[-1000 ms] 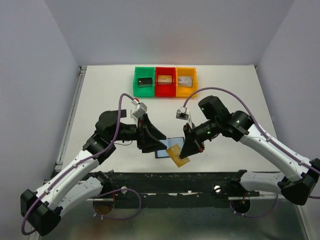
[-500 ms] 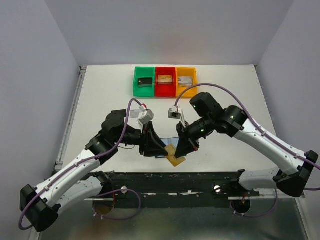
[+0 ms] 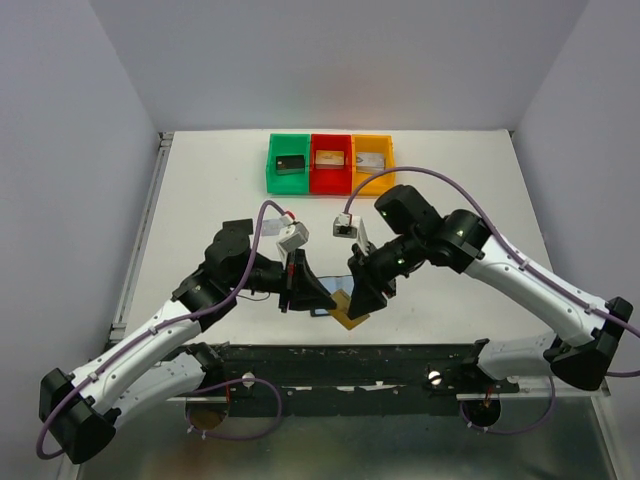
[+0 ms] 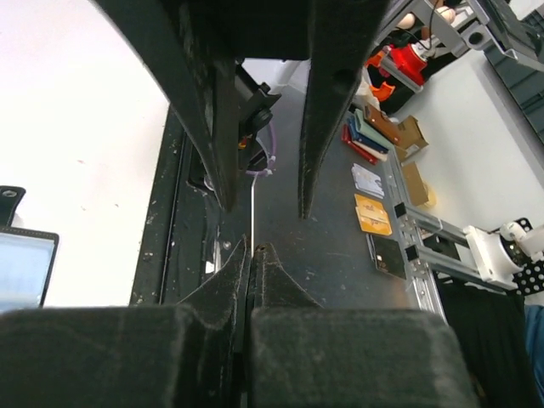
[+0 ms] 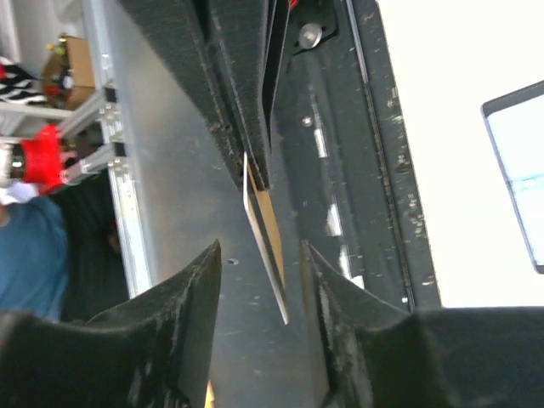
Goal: Take the credit cards out of the card holder
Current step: Place the credit card at the center of the board.
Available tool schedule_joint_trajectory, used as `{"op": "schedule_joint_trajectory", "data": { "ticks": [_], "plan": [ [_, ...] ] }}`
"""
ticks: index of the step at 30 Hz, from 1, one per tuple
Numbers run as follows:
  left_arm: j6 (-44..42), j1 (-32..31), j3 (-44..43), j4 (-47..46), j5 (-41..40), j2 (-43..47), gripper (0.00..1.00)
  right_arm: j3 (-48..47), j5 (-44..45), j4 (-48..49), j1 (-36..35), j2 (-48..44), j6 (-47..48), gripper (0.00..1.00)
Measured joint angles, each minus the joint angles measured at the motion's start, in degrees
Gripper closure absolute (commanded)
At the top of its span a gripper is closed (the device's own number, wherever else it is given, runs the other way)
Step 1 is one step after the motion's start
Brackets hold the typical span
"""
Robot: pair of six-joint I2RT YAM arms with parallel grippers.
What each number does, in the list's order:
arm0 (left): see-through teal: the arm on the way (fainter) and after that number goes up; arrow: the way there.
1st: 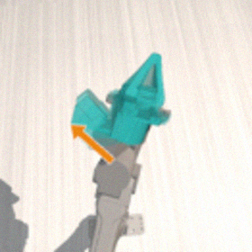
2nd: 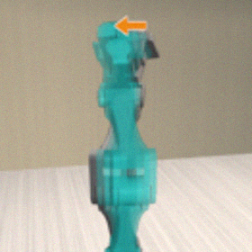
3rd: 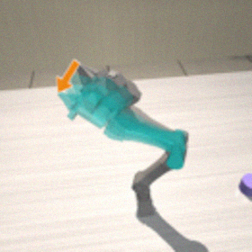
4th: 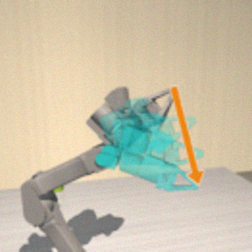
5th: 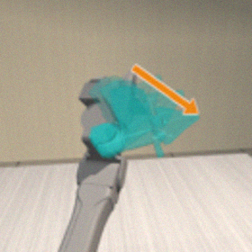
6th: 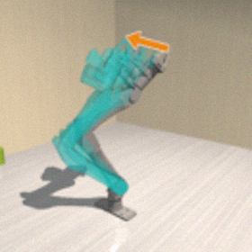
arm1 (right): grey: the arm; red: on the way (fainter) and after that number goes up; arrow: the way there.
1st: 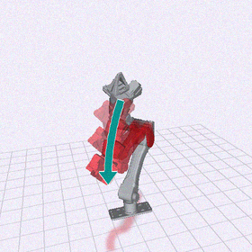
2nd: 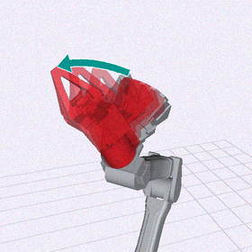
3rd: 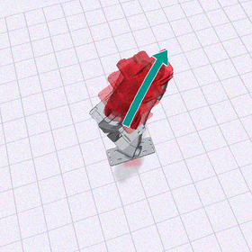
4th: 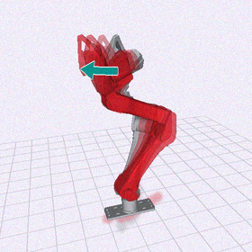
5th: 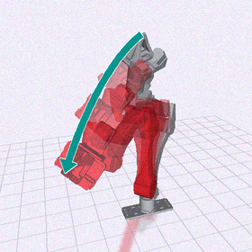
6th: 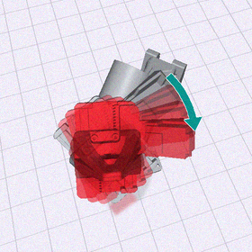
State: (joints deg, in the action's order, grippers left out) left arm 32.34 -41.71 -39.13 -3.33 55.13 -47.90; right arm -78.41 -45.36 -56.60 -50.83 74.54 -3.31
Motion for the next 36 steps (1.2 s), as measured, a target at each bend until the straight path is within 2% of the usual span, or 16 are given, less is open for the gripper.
{"op": "schedule_joint_trajectory", "data": {
  "ticks": [4,8,14,20,28,36],
  "plan": [
    [0.24,0.02,2.14,-0.42,-1.99,1.38,1.00,1.03,5.88,3.39,-0.07,-2.91,-3.67,0.41],
    [2.99,1.05,7.43,-4.17,-7.82,6.23,1.00,7.96,12.68,12.50,0.50,-11.78,-10.23,0.40],
    [11.87,2.73,18.75,-16.61,-20.55,16.33,1.00,21.07,18.27,28.20,1.03,-21.38,-20.76,0.40],
    [17.81,2.75,23.28,-25.73,-27.89,18.88,1.00,27.80,19.43,38.16,1.05,-20.06,-28.20,0.40],
    [22.21,2.78,24.61,-32.00,-30.38,19.34,1.00,30.82,19.34,49.92,1.05,-19.63,-34.73,0.45],
    [25.07,2.78,25.94,-36.09,-30.49,18.99,1.00,33.75,18.47,59.10,1.05,-18.38,-38.73,0.58]
  ]
}}
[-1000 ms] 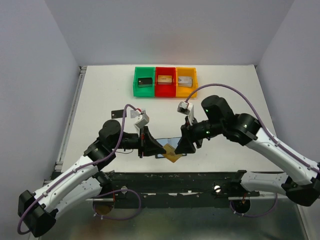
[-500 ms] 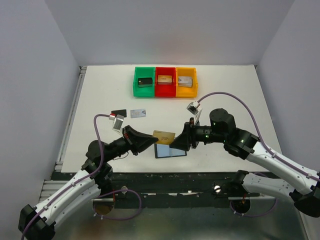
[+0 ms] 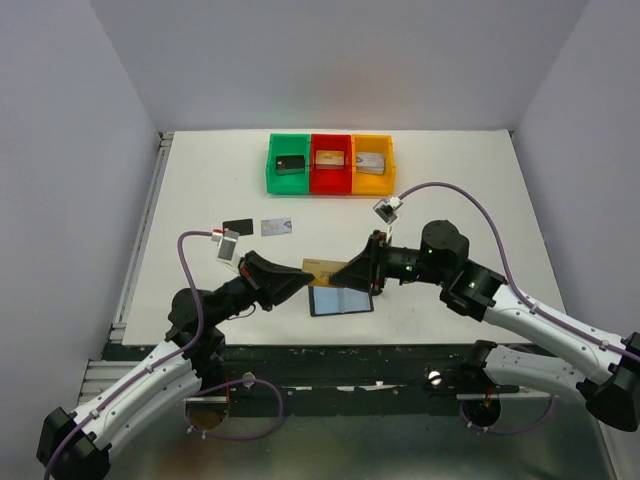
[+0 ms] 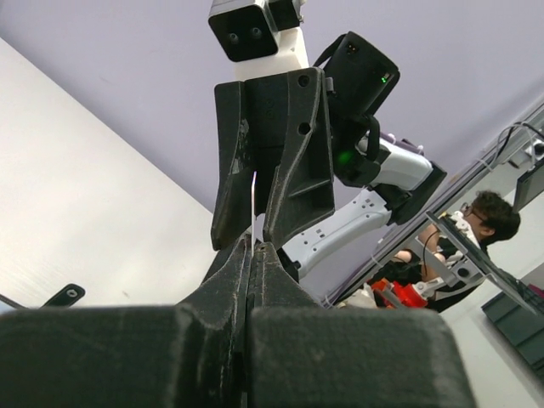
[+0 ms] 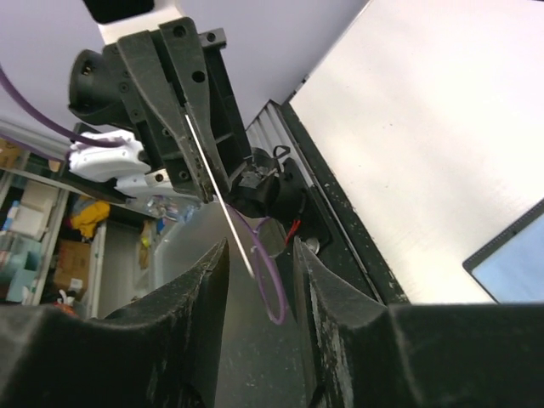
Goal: Take the credit cards out of the card holder
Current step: Place the credit card at the center of the board.
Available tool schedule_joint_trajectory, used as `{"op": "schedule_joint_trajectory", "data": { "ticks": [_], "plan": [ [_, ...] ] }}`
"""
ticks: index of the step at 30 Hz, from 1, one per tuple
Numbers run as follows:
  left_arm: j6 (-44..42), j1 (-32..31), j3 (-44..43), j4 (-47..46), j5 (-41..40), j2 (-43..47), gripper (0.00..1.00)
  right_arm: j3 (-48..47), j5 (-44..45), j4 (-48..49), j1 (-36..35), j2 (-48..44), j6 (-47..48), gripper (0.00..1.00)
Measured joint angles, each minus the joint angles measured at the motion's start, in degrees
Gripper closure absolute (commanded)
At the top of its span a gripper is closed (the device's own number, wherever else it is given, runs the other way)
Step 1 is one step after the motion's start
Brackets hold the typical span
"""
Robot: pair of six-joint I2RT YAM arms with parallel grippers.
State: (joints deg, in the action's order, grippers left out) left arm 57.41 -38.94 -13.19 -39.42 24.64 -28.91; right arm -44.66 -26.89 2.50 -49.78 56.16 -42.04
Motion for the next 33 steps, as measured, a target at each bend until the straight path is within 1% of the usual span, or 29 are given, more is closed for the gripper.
{"op": "schedule_joint_trajectory", "data": {
  "ticks": [6,14,24,28,33],
  "plan": [
    [2.93,1.79,1.64,-3.93,0.02,-0.22,1.00,1.92,-1.75,5.31,0.57,-0.11,-2.10,0.63],
    [6.36,4.31,1.86,-8.90,0.35,-1.92,1.00,3.17,-4.07,8.39,1.16,-0.26,-3.61,0.69],
    [8.46,4.76,1.97,-12.11,2.01,-4.02,1.00,4.02,-4.52,10.84,1.90,-0.57,-4.70,0.71],
    [8.70,4.81,2.25,-12.35,2.21,-4.00,1.00,4.22,-4.55,11.56,2.12,-0.90,-4.94,0.78],
    [8.87,4.87,2.45,-12.81,2.93,-4.31,1.00,4.37,-4.55,11.89,2.25,-1.42,-5.05,0.96]
  ]
}}
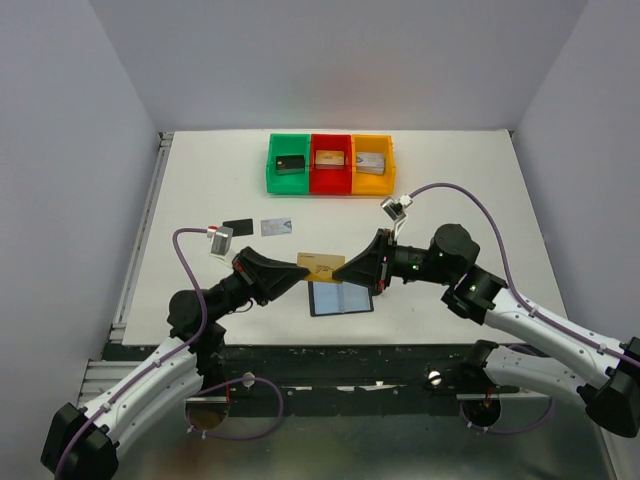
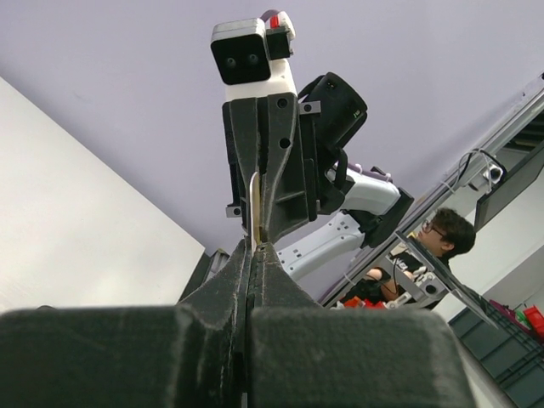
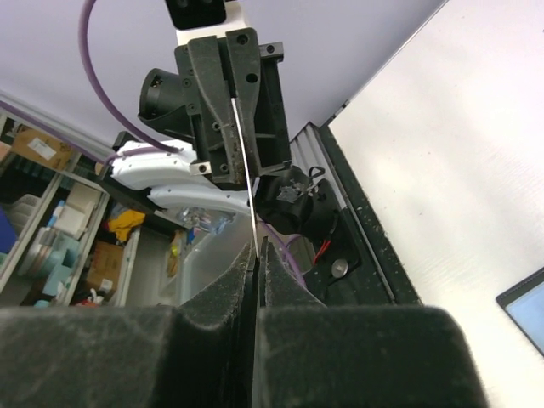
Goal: Take the credit cards out of the card holder
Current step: Place the credit card at the center of the board.
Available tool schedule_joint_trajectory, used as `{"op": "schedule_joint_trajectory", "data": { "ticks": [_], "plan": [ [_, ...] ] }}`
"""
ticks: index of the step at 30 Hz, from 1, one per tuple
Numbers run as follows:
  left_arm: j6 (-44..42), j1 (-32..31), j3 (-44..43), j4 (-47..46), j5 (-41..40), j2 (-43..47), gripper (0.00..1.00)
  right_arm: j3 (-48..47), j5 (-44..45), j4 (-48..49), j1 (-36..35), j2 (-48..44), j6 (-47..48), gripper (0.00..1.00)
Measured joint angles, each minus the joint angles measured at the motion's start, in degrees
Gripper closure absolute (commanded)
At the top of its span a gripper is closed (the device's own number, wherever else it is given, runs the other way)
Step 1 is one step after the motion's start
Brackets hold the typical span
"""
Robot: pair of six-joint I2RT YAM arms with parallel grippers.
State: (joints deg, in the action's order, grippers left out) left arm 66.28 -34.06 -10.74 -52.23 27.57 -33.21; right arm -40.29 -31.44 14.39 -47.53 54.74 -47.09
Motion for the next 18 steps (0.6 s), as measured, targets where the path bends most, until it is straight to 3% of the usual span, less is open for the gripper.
{"op": "schedule_joint_trajectory", "data": {
  "ticks": [3,6,8,12,18],
  "plan": [
    [0.02,0.24,0.04,0.02,0.11,-0.09,0.98,0.04,-0.35,0.50,0.02,0.00,0.02,1.00],
    [-0.70,0.26,-0.07,1.79,0.09,0.35,0.32,0.04,-0.59,0.50,0.04,-0.02,0.04,1.00],
    [-2.12,0.37,-0.76,5.70,0.11,1.25,0.01,0.04,-0.66,0.04,0.42,-0.02,0.20,1.00],
    [-6.75,0.72,-6.14,20.31,-1.55,4.20,0.01,-0.94,-1.09,-4.39,2.40,-0.04,1.70,1.00],
    [-14.21,4.66,-16.09,40.19,-8.04,9.42,0.01,-6.67,-3.19,-12.87,11.23,2.60,4.94,1.00]
  ]
}}
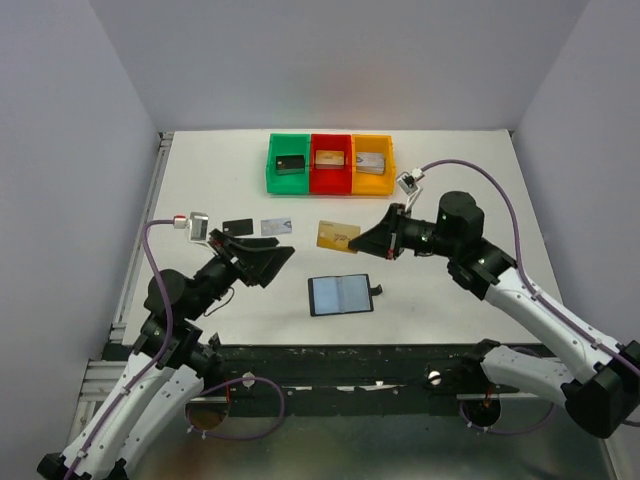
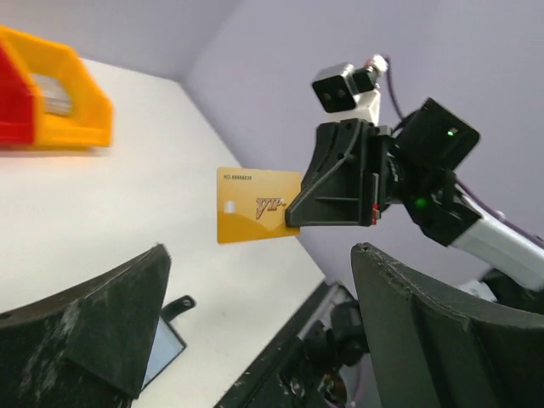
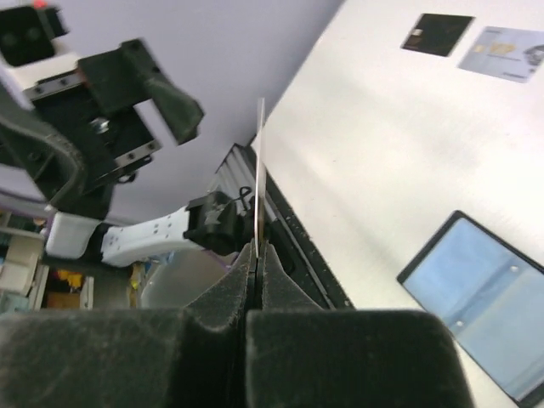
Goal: Take the credit cards out of the card holder
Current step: Place the credit card at the center of the board.
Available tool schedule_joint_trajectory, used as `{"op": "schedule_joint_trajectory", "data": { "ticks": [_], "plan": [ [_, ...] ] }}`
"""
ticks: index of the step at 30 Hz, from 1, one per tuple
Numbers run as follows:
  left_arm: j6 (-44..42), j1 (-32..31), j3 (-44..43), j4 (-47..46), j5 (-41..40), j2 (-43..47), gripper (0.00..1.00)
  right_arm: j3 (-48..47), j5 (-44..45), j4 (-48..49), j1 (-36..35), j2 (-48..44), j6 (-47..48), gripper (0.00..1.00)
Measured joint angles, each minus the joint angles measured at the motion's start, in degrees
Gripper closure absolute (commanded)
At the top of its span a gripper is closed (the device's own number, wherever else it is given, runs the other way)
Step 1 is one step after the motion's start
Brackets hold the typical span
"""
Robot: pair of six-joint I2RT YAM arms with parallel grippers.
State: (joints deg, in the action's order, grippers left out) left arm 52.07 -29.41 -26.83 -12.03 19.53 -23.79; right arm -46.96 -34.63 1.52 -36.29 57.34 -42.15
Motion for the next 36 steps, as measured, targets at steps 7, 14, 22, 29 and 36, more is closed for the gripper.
{"op": "schedule_joint_trajectory", "data": {
  "ticks": [7,14,22,29,36],
  "plan": [
    [-5.79,0.85,-6.36,27.17,-13.68,1.20,0.01,-9.27,0.13,-9.46,4.07,15.56,6.56,1.00],
    [-5.95,0.85,-3.04,42.03,-18.01,9.22,0.01,-16.74,2.21,-13.73,4.42,31.01,11.37,1.00],
    [-2.97,0.85,-1.16,48.43,-19.61,23.32,0.01,-28.76,1.60,-15.72,5.33,49.83,14.43,1.00],
    [-2.32,0.85,-0.42,50.69,-19.58,20.85,0.01,-38.99,0.68,-20.31,6.08,59.21,14.91,1.00],
    [-2.69,0.85,-0.48,51.12,-19.58,17.51,0.01,-39.87,-0.48,-20.63,6.56,62.47,14.16,0.99]
  ]
}}
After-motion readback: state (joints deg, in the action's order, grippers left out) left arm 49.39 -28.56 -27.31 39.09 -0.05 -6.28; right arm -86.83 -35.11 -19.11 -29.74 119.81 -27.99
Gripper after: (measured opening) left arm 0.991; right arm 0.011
